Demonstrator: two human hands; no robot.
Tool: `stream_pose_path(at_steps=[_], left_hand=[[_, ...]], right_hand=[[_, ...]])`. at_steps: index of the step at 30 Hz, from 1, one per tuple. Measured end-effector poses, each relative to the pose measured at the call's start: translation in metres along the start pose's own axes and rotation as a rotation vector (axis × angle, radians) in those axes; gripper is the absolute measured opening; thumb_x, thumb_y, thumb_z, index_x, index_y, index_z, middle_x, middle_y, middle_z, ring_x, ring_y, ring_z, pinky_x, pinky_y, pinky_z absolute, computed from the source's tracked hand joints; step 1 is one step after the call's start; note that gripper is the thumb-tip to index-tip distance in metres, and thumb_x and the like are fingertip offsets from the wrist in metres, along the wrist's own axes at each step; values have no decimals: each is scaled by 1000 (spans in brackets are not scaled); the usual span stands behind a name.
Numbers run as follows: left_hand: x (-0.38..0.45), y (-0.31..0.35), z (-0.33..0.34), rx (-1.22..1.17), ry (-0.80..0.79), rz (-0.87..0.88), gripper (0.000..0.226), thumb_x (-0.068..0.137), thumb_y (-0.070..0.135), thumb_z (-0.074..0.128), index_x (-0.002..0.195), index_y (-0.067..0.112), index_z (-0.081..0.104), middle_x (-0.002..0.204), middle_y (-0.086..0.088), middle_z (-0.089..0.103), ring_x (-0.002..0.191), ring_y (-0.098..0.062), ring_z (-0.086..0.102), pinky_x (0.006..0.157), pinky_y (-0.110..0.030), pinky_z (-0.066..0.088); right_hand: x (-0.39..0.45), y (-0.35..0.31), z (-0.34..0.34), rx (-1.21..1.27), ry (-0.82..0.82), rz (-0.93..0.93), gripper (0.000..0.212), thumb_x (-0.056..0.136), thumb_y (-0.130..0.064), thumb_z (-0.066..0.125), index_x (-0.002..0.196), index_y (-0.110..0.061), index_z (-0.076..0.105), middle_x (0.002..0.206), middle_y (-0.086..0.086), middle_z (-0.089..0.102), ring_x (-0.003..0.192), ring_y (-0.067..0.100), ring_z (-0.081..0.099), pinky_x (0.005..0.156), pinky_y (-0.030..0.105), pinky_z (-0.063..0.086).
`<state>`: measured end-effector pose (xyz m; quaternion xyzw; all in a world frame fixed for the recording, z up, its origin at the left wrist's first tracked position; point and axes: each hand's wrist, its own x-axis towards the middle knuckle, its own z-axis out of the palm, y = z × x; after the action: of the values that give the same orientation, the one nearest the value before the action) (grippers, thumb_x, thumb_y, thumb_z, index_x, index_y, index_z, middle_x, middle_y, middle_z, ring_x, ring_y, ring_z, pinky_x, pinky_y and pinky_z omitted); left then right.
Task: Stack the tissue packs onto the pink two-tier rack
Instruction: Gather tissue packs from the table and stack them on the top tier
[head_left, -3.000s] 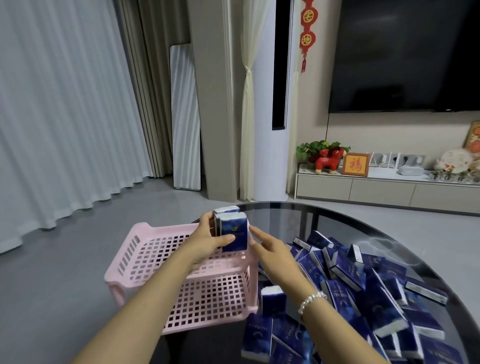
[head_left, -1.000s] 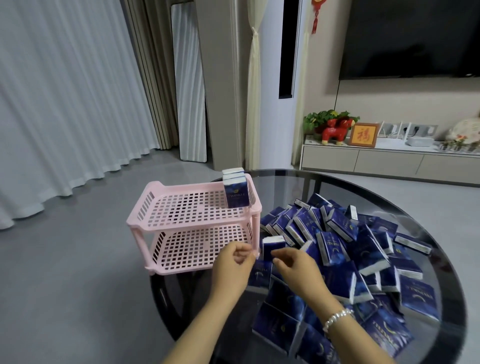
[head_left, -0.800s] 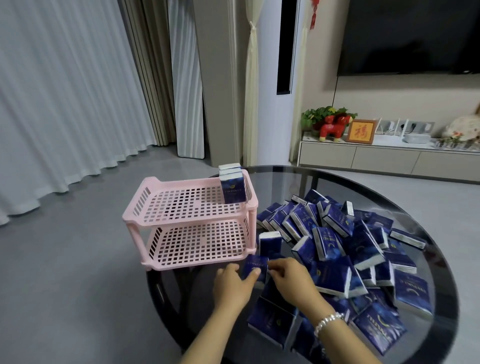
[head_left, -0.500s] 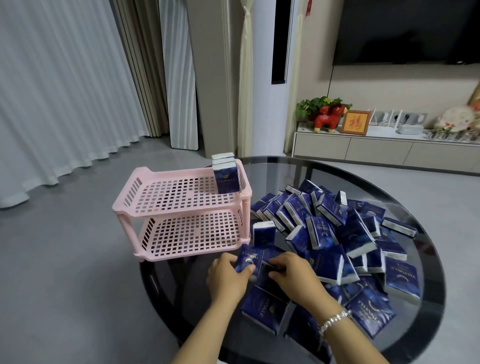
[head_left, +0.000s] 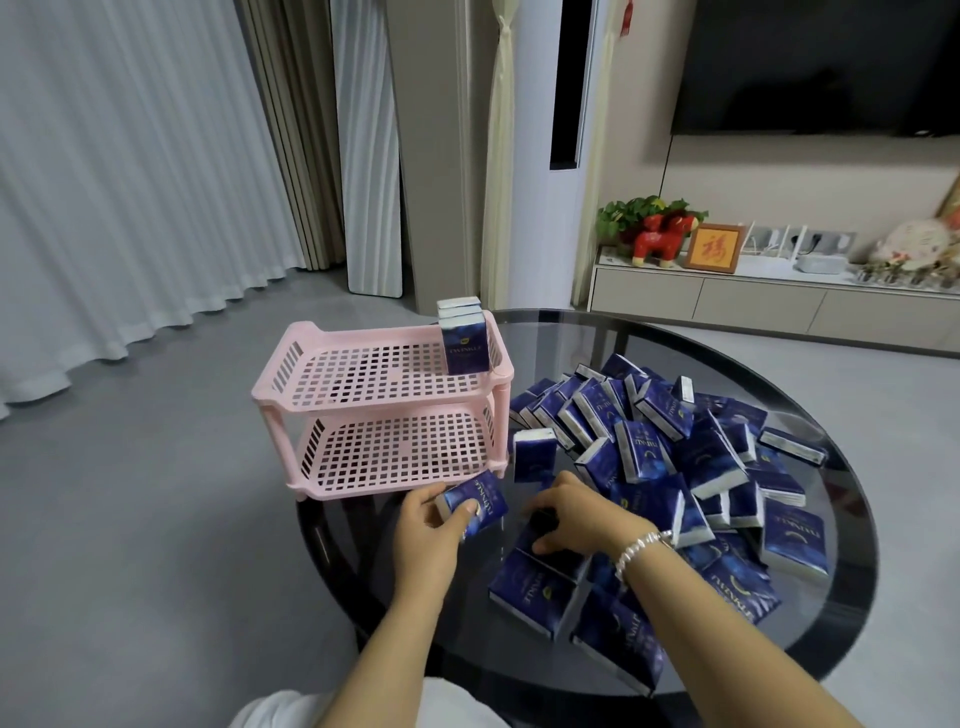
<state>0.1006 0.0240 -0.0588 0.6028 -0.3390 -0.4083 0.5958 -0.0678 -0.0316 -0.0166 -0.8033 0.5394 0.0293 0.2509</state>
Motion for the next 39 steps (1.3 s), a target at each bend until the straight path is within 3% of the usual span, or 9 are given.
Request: stream_pose_path(at_steps=[4,13,17,21,25,27,31,36,39], left_hand=[[-2,0,-1,-40,-20,-5,30,83,4,69,111,7,58,106,-5,69,95,-13,67,67,-14,52],[-9,3,-7,-104,24,41,22,88,16,66,110,15,67,103,4,72,97,-9,66,81,-21,49],[-11,7,-9,-164,26,8,22,91,17,62,113,19,61,104,2,69,94,-12,66,74,-29,54],[-12,6,-10,-199,34,-27,29,92,19,60,121,16,56,107,-6,67,90,-15,67,64,-29,58],[-12,6,-11,-199,43,-19,37,93,21,58,129,13,53,111,-7,67,93,-17,67,63,-28,58],[-13,6,-11,-203,36,-12,39,94,20,57,132,13,52,114,-8,66,96,-18,66,63,-27,58],[-14,7,-10,-202,11,-5,41,95,19,55,134,12,50,116,-7,65,94,-16,66,68,-29,58],[-15,8,-6,-225,-41,-16,42,94,21,56,135,15,51,121,-5,62,104,-19,64,69,-30,59],[-17,9,-5,-231,-113,-22,45,92,24,58,136,16,50,125,-2,61,109,-21,63,73,-32,59]], right_hand=[[8,-3,-7,-96,-85,-9,47,84,-31,67,128,-29,52,131,5,32,120,26,43,102,35,38],[8,3,-3,11,34,-94,35,80,-30,71,109,-22,54,115,1,37,100,15,41,86,25,36],[4,5,-3,205,221,-58,28,78,-27,72,92,-20,48,99,-1,56,87,15,54,72,29,47],[-5,4,-3,510,434,22,29,84,-28,67,99,-13,48,81,-2,57,67,15,57,52,25,47],[-10,2,2,782,500,13,24,90,-27,59,114,-26,51,87,-11,53,81,10,54,70,26,46],[-13,1,6,886,512,3,21,92,-28,55,113,-30,53,80,-8,56,70,10,53,64,25,44],[-18,-6,11,1167,524,27,15,94,-29,53,105,-19,55,88,5,63,66,15,59,53,25,47],[-16,-15,26,1314,486,36,22,90,-31,59,99,-10,57,99,8,69,93,22,66,86,40,52],[-16,-24,34,1321,451,23,24,89,-25,61,98,-4,56,96,8,67,87,17,64,80,29,51]])
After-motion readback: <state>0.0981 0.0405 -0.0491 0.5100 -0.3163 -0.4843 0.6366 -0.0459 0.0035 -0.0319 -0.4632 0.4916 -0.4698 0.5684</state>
